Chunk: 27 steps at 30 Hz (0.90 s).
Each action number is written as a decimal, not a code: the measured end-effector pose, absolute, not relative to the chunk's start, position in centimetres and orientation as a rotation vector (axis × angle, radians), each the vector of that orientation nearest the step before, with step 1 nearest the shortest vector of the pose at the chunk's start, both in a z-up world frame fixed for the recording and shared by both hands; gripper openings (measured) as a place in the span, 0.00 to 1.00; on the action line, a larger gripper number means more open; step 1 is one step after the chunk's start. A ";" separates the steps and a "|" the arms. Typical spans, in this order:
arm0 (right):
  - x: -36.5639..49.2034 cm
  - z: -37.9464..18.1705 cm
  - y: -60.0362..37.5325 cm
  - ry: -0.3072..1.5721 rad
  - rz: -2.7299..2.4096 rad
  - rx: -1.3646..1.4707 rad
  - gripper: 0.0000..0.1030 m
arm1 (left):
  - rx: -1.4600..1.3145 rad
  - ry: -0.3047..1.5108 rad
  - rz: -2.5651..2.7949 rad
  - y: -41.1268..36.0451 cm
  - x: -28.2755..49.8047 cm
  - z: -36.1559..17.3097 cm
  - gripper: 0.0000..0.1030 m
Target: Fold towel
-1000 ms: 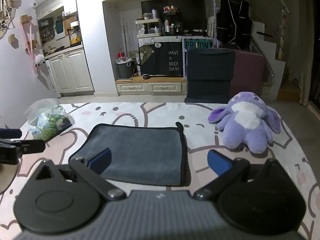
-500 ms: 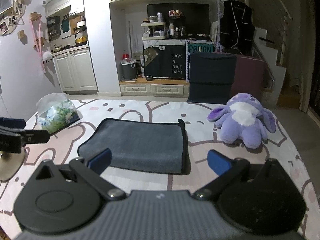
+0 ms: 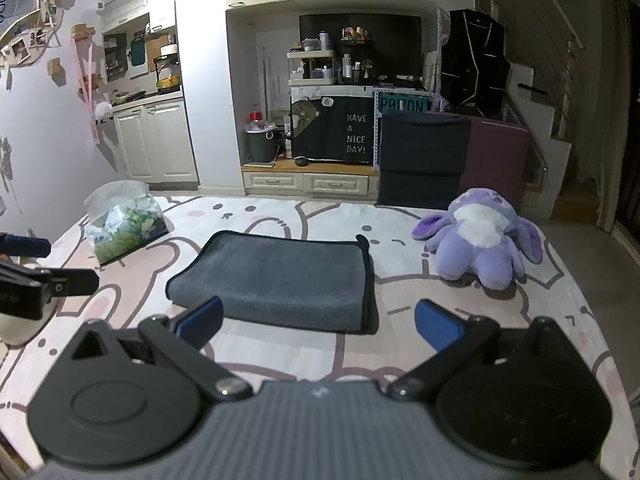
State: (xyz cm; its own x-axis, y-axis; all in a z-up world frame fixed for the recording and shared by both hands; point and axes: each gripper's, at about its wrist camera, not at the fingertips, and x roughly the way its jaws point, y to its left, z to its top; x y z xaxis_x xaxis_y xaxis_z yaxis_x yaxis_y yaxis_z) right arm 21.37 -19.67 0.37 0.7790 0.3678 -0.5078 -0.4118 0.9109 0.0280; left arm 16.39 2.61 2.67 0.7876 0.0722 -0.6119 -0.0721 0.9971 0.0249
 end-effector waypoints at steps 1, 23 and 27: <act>21.1 0.3 -19.7 0.529 0.426 -0.088 1.00 | 0.004 0.659 0.077 2.5 16.2 2.7 1.00; 16.1 1.1 -20.7 0.480 0.482 -0.154 1.00 | 0.020 0.606 0.048 1.3 11.1 3.1 1.00; 15.5 1.1 -20.7 0.484 0.491 -0.161 1.00 | 0.017 0.604 0.030 1.2 10.5 3.0 1.00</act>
